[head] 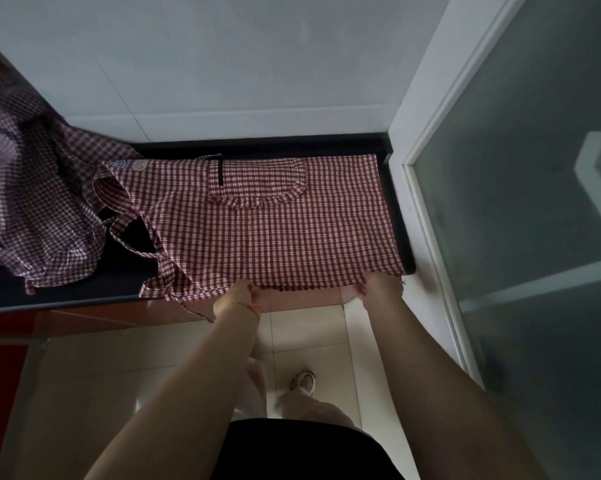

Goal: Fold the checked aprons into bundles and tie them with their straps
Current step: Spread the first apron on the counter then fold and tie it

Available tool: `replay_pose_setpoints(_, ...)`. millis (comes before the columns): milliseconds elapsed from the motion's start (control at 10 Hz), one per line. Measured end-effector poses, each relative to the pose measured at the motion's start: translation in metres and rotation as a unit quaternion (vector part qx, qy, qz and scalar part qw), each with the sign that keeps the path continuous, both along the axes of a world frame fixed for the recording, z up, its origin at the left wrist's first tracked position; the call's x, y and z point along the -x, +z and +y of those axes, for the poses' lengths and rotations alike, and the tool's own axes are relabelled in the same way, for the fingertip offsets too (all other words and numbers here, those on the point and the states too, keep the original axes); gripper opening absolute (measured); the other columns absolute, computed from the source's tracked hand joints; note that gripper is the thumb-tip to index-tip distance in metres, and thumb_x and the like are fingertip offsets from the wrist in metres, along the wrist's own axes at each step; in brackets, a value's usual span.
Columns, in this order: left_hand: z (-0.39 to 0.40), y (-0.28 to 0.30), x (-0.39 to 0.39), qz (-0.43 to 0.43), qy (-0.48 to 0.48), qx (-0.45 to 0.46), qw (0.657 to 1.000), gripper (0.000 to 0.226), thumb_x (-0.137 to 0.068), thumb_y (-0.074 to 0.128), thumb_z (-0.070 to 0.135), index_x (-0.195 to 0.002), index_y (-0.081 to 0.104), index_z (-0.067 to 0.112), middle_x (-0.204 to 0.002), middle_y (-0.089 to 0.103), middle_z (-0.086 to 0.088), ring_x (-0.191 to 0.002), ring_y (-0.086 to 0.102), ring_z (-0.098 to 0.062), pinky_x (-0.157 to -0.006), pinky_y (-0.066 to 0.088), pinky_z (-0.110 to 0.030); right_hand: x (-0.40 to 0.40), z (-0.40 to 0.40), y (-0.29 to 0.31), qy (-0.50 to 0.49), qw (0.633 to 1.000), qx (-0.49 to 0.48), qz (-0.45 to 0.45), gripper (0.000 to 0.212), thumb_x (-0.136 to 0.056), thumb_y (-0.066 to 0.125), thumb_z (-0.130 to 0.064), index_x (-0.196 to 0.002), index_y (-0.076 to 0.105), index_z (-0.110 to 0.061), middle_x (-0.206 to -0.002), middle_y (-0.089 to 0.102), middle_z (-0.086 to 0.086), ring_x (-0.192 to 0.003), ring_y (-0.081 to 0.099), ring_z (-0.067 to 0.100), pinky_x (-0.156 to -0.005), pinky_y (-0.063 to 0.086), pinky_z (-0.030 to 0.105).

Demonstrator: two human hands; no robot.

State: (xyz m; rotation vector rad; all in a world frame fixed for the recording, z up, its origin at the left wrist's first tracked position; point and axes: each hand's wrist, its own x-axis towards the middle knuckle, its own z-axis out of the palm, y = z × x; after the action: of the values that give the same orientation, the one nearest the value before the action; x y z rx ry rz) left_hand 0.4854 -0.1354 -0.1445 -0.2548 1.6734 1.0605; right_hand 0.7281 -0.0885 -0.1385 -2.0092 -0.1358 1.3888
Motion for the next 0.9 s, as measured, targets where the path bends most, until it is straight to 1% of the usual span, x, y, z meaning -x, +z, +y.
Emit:
replay_pose_setpoints(100,0.000,0.006,-0.004,0.086,0.031,0.042,0.995,0.011,-0.087,0.063,0.006,-0.086,0.054,0.012,-0.083,0.063,-0.006,-0.068,0.063,-0.019,-0.055,0.055,-0.028,0.005,0.014,-0.006,0.011,0.999,0.021,0.029,0.027,-0.092,0.058,-0.001,-0.118,0.053,-0.005,-0.115,0.066,0.016,-0.086,0.067,0.026,-0.045,0.056,0.031)
replay_pose_setpoints(200,-0.003,0.021,-0.010,0.225,0.009,0.039,0.974,0.039,-0.082,0.071,0.010,-0.115,0.050,0.009,-0.100,0.062,-0.006,-0.088,0.065,-0.026,-0.082,0.058,-0.041,0.017,0.009,0.011,0.009,0.987,-0.032,-0.158,0.047,-0.093,0.055,0.002,-0.136,0.036,-0.003,-0.124,0.059,0.017,-0.096,0.066,0.032,-0.069,0.062,0.037)
replay_pose_setpoints(300,-0.005,0.027,-0.011,0.316,-0.071,-0.026,0.946,0.032,-0.086,0.071,0.012,-0.108,0.048,0.012,-0.096,0.062,-0.005,-0.084,0.061,-0.024,-0.078,0.054,-0.036,0.025,0.006,0.020,0.073,0.950,-0.146,-0.267,0.037,-0.093,0.057,-0.003,-0.125,0.041,-0.012,-0.122,0.059,0.012,-0.104,0.067,0.035,-0.082,0.060,0.049)
replay_pose_setpoints(400,0.005,0.029,0.004,0.411,-0.173,-0.093,0.890,0.028,-0.090,0.066,0.013,-0.118,0.063,0.019,-0.105,0.069,-0.005,-0.092,0.065,-0.023,-0.080,0.053,-0.034,0.030,0.014,0.035,0.171,0.916,-0.205,-0.299,0.017,-0.097,0.054,-0.010,-0.111,0.053,-0.020,-0.110,0.061,-0.002,-0.095,0.069,0.026,-0.076,0.061,0.044)
replay_pose_setpoints(500,0.018,0.022,0.023,0.477,-0.307,-0.106,0.817,0.033,-0.091,0.061,0.012,-0.122,0.068,0.009,-0.115,0.069,-0.013,-0.108,0.062,-0.031,-0.096,0.049,-0.039,0.028,0.030,0.056,0.261,0.879,-0.223,-0.330,0.014,-0.099,0.052,-0.017,-0.103,0.066,-0.017,-0.100,0.066,-0.003,-0.090,0.065,0.018,-0.067,0.050,0.024)
replay_pose_setpoints(600,0.024,0.016,0.031,0.514,-0.397,-0.107,0.753,0.042,-0.085,0.067,0.010,-0.126,0.063,0.001,-0.120,0.063,-0.017,-0.113,0.055,-0.034,-0.097,0.045,-0.042,0.020,0.044,0.070,0.346,0.827,-0.234,-0.377,0.018,-0.096,0.057,-0.014,-0.111,0.067,-0.015,-0.103,0.068,-0.002,-0.088,0.060,0.013,-0.062,0.037,0.017)
replay_pose_setpoints(700,0.028,0.018,0.036,0.535,-0.436,-0.087,0.718,0.021,-0.085,0.068,0.013,-0.102,0.069,0.002,-0.104,0.063,-0.016,-0.099,0.057,-0.033,-0.079,0.047,-0.041,0.017,0.059,0.074,0.405,0.756,-0.249,-0.449,0.014,-0.093,0.065,-0.017,-0.107,0.067,-0.013,-0.103,0.070,0.002,-0.092,0.064,0.020,-0.070,0.040,0.024)
replay_pose_setpoints(800,0.034,0.027,0.044,0.595,-0.464,-0.044,0.654,0.018,-0.090,0.065,0.019,-0.084,0.069,0.003,-0.101,0.058,-0.012,-0.093,0.053,-0.029,-0.060,0.041,-0.036,0.020,0.072,0.078,0.443,0.687,-0.249,-0.519,0.015,-0.092,0.069,-0.024,-0.090,0.067,-0.008,-0.103,0.063,0.007,-0.089,0.062,0.023,-0.067,0.047,0.030)
replay_pose_setpoints(900,0.041,0.038,0.049,0.650,-0.474,-0.038,0.593,0.013,-0.091,0.066,0.014,-0.085,0.071,0.004,-0.119,0.049,-0.012,-0.110,0.043,-0.030,-0.058,0.041,-0.032,0.023,0.083,0.082,0.448,0.638,-0.269,-0.565,0.018,-0.093,0.068,-0.018,-0.084,0.066,-0.002,-0.118,0.054,0.010,-0.088,0.055,0.015,-0.057,0.031,0.010)
